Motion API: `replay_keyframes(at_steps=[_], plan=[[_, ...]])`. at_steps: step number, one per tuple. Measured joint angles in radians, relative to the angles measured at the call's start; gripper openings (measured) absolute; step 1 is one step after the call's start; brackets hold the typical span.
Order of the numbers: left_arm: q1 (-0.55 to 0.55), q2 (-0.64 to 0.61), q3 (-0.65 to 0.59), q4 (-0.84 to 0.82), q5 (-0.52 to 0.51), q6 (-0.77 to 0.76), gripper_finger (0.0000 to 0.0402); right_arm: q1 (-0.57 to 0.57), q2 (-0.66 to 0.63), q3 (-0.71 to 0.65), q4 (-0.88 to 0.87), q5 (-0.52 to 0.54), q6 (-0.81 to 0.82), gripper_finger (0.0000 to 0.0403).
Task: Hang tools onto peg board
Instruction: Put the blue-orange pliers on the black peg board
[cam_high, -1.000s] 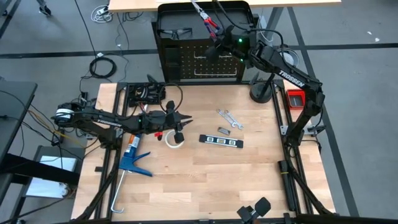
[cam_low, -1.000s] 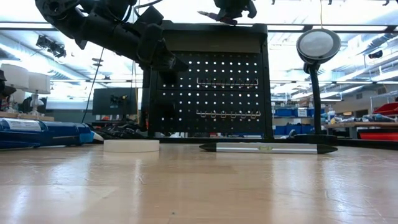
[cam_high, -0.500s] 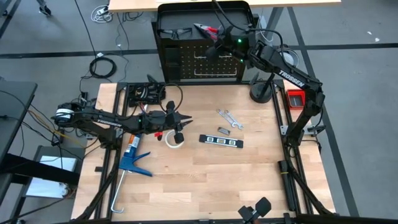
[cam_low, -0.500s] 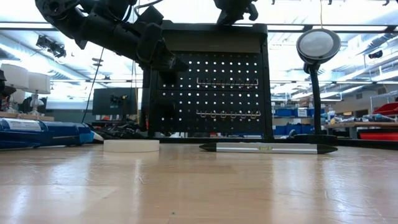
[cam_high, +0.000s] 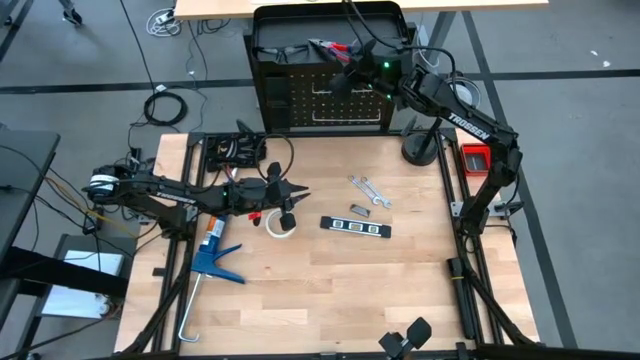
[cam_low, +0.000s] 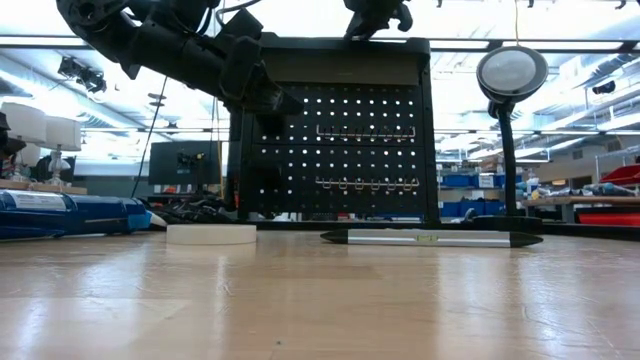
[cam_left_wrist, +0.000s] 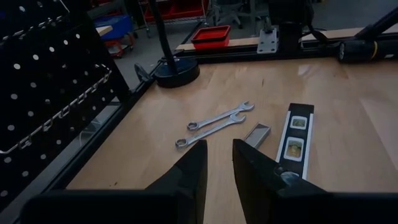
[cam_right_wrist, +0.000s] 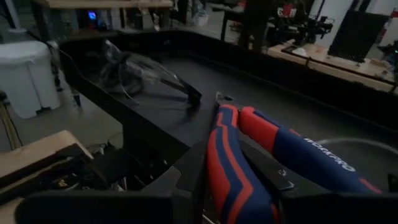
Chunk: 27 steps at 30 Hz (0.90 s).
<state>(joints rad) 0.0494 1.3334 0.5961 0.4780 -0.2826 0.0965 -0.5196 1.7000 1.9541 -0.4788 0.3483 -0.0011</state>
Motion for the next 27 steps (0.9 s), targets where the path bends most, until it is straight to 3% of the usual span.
replay_keyframes(at_steps=[27], plan=[[0.000,0.000,0.000,0.002,0.002,-0.056,0.0078,0.014,0.000,0.000,0.013,-0.046,-0.010,0.0110]])
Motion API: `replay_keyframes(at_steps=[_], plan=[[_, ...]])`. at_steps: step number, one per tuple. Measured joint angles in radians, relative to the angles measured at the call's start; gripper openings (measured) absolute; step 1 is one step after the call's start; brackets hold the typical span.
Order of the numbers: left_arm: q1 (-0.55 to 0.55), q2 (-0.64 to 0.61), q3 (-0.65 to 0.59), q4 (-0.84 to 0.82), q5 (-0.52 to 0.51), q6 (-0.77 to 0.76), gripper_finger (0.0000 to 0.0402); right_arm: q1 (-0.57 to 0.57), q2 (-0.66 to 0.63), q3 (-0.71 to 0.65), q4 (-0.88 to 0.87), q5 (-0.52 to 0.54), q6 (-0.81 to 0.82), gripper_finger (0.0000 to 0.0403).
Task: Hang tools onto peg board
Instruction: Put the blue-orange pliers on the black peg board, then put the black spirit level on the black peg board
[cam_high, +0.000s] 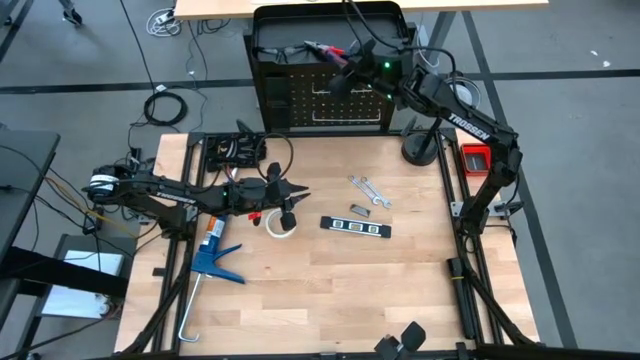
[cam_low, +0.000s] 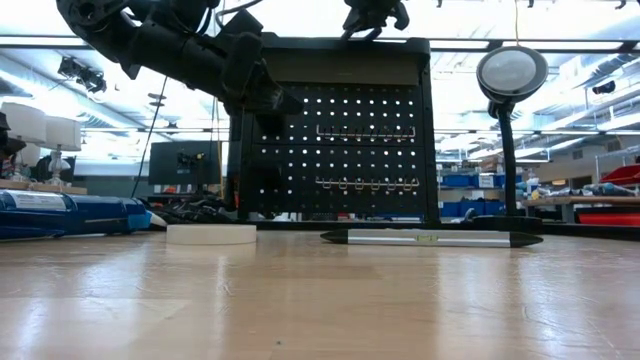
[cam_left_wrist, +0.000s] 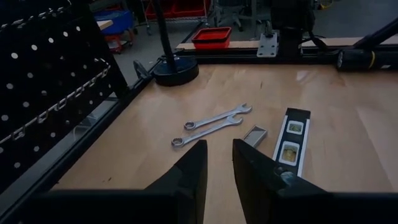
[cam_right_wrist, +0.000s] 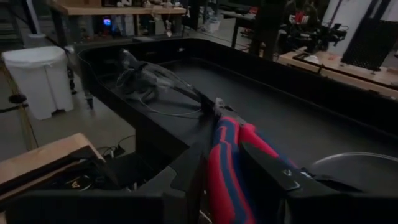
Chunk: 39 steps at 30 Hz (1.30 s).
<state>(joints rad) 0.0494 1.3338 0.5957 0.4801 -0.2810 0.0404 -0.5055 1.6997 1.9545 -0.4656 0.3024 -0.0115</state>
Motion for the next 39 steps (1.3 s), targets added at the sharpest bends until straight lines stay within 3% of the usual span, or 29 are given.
replay_keyframes(at_steps=[20,32,39], plan=[[0.000,0.000,0.000,-0.004,0.006,-0.023,0.0078,0.045,-0.010,0.000,-0.016,0.010,-0.105,0.0125],[0.000,0.000,0.000,-0.008,0.006,-0.023,0.0078,0.075,-0.041,0.001,-0.072,0.015,-0.146,0.0193],[0.000,0.000,0.000,-0.029,0.006,-0.030,0.0078,0.123,-0.090,0.001,-0.165,0.064,-0.196,0.0201]])
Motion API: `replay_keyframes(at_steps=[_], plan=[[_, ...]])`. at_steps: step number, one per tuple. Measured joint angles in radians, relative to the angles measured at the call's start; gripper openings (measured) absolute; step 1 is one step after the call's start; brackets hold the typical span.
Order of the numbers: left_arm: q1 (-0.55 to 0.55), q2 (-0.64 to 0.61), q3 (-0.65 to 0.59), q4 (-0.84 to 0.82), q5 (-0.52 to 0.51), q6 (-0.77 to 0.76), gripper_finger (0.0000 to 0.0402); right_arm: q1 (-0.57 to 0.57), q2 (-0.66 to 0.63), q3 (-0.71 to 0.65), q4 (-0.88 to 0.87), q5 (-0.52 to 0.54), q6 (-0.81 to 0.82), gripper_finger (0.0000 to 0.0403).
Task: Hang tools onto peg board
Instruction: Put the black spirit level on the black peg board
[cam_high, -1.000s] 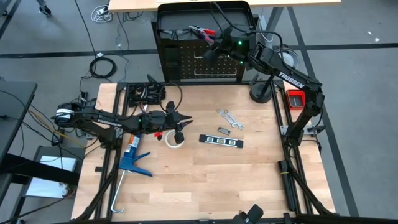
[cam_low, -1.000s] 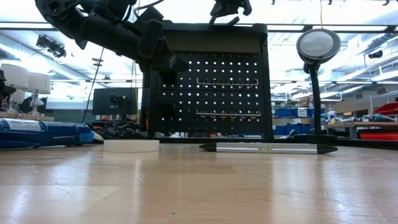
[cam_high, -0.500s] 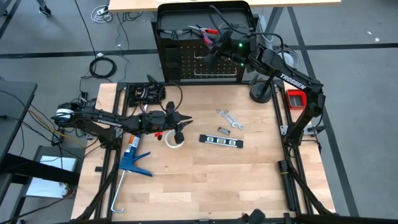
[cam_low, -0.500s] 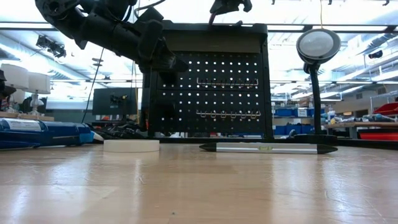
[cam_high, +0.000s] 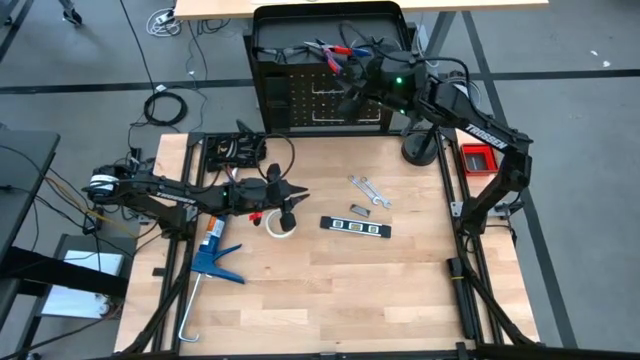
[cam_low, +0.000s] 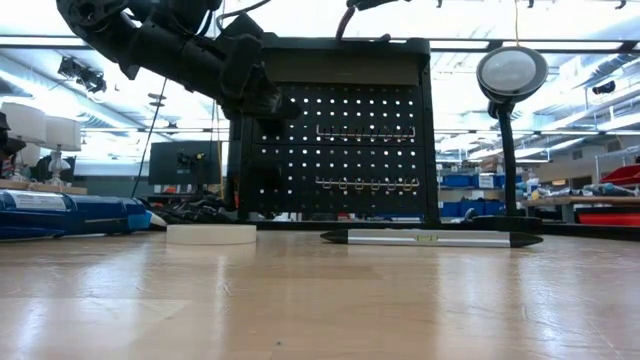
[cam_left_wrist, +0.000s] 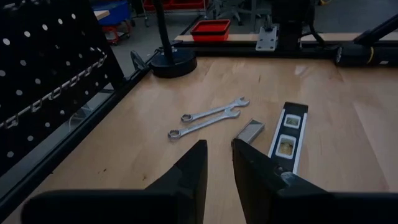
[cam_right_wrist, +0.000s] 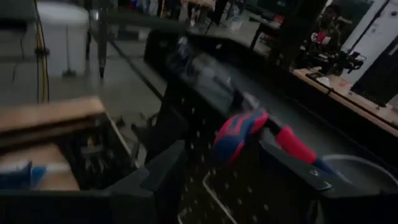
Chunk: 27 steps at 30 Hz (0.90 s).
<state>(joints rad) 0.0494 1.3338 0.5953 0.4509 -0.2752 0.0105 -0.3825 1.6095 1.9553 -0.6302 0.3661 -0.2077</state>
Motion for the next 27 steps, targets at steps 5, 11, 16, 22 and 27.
replay_keyframes(at_steps=[5,11,16,22,27], plan=[[0.003,0.000,0.000,0.006,-0.014,0.009,0.0078,0.035,-0.003,0.000,-0.130,0.039,-0.032,0.0197],[0.003,0.000,0.000,0.024,-0.073,0.035,0.0078,0.079,-0.002,-0.028,-0.113,0.049,-0.120,0.0197],[0.003,0.000,0.000,0.050,-0.073,0.037,0.0078,0.103,-0.003,-0.085,0.002,0.053,-0.279,0.0192],[0.003,0.000,0.000,0.045,-0.073,0.037,0.0078,0.086,0.000,-0.134,0.102,0.053,-0.346,0.0165],[0.003,0.000,0.000,0.035,-0.073,0.037,0.0078,0.079,0.002,-0.142,0.165,0.070,-0.380,0.0149]])
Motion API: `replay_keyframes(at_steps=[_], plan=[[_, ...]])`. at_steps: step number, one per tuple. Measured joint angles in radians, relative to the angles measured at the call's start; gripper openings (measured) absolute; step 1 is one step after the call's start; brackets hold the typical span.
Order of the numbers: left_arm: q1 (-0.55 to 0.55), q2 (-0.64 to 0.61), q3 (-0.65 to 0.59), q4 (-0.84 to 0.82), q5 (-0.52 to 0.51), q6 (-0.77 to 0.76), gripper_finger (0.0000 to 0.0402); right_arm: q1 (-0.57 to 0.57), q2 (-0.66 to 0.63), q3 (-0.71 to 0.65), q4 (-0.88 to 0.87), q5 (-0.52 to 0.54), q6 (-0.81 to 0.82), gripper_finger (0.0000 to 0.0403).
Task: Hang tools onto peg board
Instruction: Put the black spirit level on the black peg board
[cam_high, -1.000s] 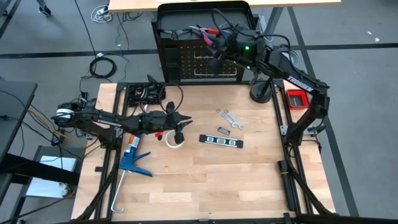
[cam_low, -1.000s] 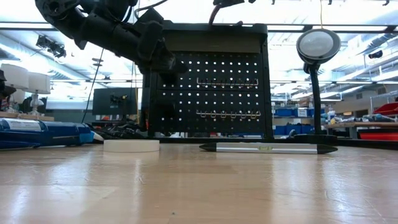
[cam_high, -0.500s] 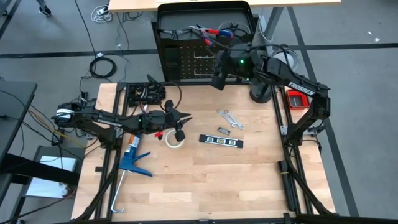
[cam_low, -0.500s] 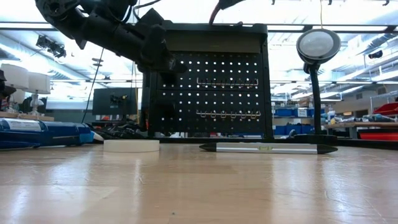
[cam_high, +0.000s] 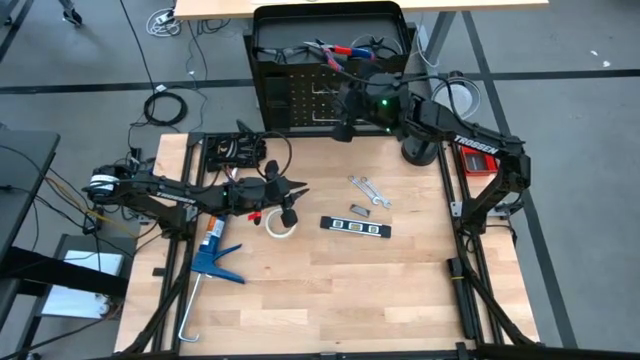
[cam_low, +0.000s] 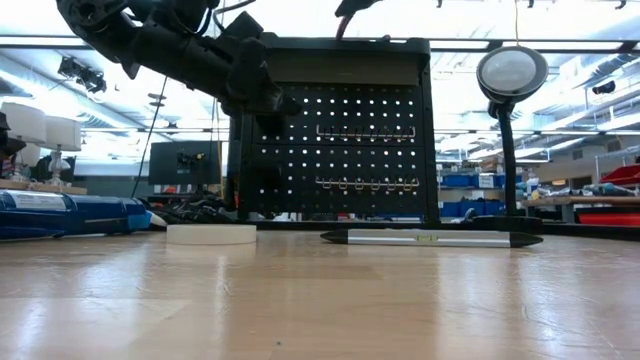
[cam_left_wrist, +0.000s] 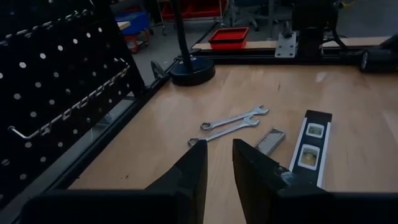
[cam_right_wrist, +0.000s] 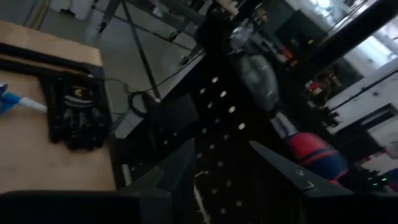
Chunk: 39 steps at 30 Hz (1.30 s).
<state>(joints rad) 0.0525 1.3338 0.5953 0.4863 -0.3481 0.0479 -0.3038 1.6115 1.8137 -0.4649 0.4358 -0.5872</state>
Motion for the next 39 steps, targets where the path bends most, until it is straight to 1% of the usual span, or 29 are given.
replay_keyframes(at_steps=[4,7,9,11,12,13,16,18,22,24,26,28,29,32,35,39], plan=[[0.000,0.000,0.000,-0.012,0.000,0.000,0.0078,-0.007,0.000,0.000,-0.003,0.014,-0.007,0.0147],[0.000,0.000,0.000,-0.018,0.000,0.000,0.0078,-0.001,0.000,0.000,-0.068,-0.001,0.018,0.0148],[-0.001,0.000,0.000,-0.022,0.000,0.000,0.0078,0.012,0.000,0.000,-0.158,-0.078,0.040,0.0148],[-0.005,0.000,0.000,-0.022,0.002,0.000,0.0078,0.023,-0.001,-0.008,-0.254,-0.201,0.057,0.0147],[-0.007,0.000,0.000,-0.021,0.003,0.004,0.0078,0.029,-0.002,-0.027,-0.282,-0.256,0.071,0.0146],[-0.009,0.000,0.000,-0.020,0.004,0.011,0.0078,0.037,-0.003,-0.053,-0.306,-0.289,0.097,0.0144],[-0.009,0.000,0.000,-0.020,0.005,0.029,0.0078,0.061,-0.002,-0.156,-0.336,-0.273,0.195,0.0136],[-0.006,0.000,0.000,-0.020,0.003,0.030,0.0078,0.076,-0.003,-0.249,-0.320,-0.248,0.240,0.0130],[0.004,0.000,0.000,-0.041,0.002,0.030,0.0078,0.089,-0.002,-0.443,-0.242,-0.257,0.317,0.0124],[0.006,0.000,0.000,-0.075,0.017,0.027,0.0078,0.095,-0.002,-0.530,-0.189,-0.311,0.355,0.0124],[0.007,0.000,0.000,-0.116,0.076,0.027,0.0078,0.099,-0.002,-0.602,-0.158,-0.379,0.414,0.0125],[0.006,0.000,0.000,-0.165,0.132,0.027,0.0078,0.101,-0.002,-0.650,-0.127,-0.422,0.482,0.0128],[0.005,0.002,0.000,-0.185,0.140,0.027,0.0078,0.106,-0.003,-0.670,-0.127,-0.434,0.509,0.0130],[0.006,0.003,0.000,-0.239,0.143,0.027,0.0078,0.134,-0.003,-0.719,-0.126,-0.436,0.597,0.0138],[0.006,0.004,0.000,-0.243,0.137,0.026,0.0078,0.175,0.004,-0.752,-0.078,-0.437,0.670,0.0151],[0.006,0.004,0.001,-0.226,0.138,0.026,0.0078,0.236,0.007,-0.797,-0.007,-0.437,0.700,0.0182]])
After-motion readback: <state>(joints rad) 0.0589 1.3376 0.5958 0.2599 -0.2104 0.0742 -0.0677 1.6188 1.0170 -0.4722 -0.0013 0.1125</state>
